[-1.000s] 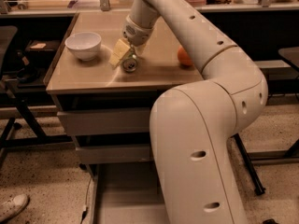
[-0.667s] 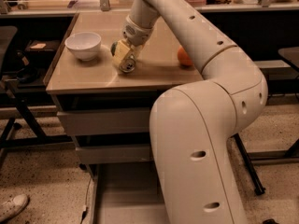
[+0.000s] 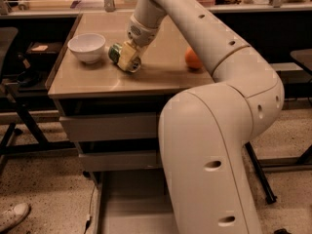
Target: Place green can into bottom drawer
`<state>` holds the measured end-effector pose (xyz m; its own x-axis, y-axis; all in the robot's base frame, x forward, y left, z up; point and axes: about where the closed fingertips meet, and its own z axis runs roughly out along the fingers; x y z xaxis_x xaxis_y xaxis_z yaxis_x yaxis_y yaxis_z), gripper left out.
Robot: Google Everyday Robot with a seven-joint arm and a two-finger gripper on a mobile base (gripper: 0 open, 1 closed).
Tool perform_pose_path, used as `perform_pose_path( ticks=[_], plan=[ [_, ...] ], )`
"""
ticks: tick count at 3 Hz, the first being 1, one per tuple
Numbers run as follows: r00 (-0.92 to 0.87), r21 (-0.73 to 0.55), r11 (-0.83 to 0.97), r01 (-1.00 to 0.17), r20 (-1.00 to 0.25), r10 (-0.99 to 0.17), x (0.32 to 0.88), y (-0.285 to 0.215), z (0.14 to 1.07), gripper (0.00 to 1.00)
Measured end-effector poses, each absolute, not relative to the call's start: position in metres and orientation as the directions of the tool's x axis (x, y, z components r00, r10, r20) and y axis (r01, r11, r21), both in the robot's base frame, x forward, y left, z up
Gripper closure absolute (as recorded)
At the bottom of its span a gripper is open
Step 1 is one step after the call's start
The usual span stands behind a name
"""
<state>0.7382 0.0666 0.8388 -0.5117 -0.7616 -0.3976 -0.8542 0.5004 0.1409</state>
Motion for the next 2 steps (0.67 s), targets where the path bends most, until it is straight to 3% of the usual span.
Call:
perform_pose_path(
  ticks=[1,2],
  plan=[
    [-0.456,0.080,0.470,-0.879,-0.425,-0.782,0.719,0.053,0.861,1.00],
    [-0.454,0.039,0.494,-0.868,-0.462,-0.762,0.682,0.030,0.888,1.00]
  ],
)
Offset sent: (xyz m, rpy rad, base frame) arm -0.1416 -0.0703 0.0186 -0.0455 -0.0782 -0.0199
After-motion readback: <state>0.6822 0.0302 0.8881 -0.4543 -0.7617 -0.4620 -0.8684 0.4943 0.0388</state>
